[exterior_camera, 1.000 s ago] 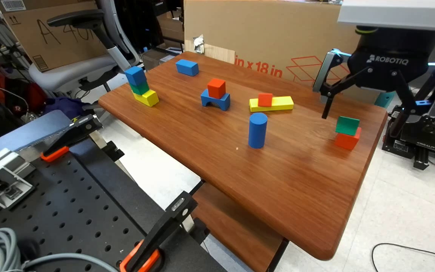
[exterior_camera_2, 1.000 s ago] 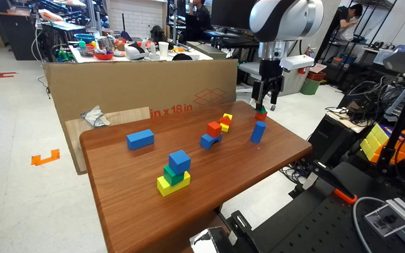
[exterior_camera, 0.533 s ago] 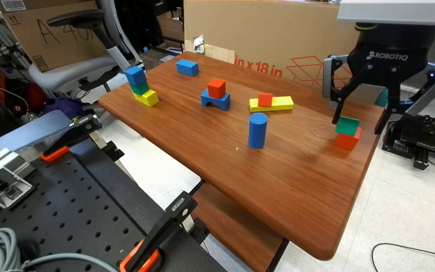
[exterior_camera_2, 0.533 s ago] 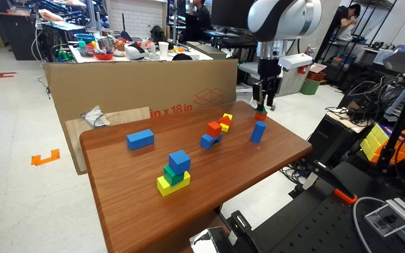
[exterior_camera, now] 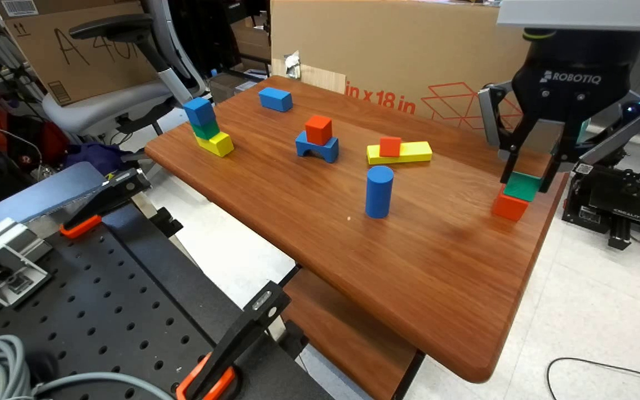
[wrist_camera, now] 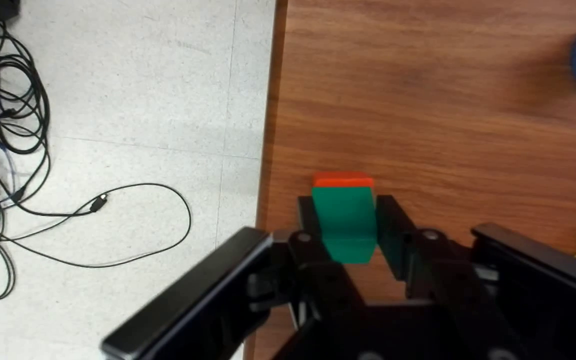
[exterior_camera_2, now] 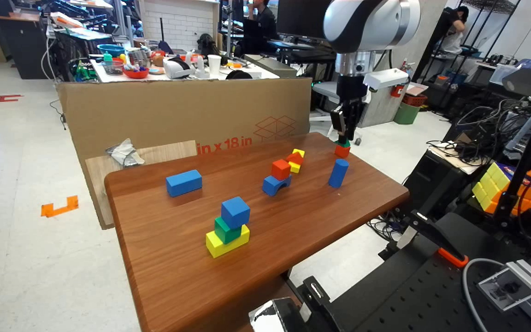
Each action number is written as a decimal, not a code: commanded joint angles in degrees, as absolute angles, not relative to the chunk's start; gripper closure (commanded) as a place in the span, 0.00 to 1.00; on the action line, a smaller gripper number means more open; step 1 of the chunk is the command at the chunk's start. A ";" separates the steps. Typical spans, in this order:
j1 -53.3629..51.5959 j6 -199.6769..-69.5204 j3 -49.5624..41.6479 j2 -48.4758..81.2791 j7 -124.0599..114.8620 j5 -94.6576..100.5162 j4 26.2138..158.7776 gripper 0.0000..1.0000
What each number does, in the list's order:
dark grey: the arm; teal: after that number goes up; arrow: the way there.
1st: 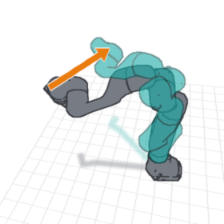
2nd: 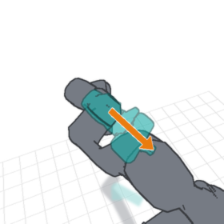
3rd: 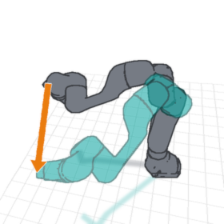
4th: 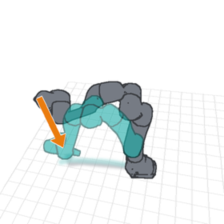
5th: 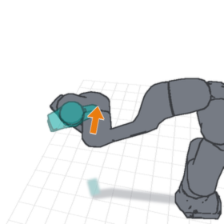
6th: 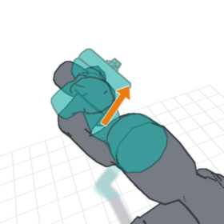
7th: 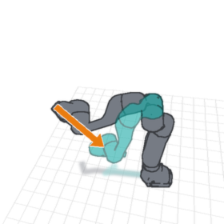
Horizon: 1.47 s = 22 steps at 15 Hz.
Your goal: Remove the green block from the orange block, then move the orange block forward and move the blue block to the right
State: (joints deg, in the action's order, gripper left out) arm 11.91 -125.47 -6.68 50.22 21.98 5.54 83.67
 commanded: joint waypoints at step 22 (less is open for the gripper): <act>7.69 -112.91 -3.63 66.54 11.52 5.58 58.86 0.92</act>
State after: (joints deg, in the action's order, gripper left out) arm 7.78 -115.62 -3.50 62.35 12.50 5.39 64.94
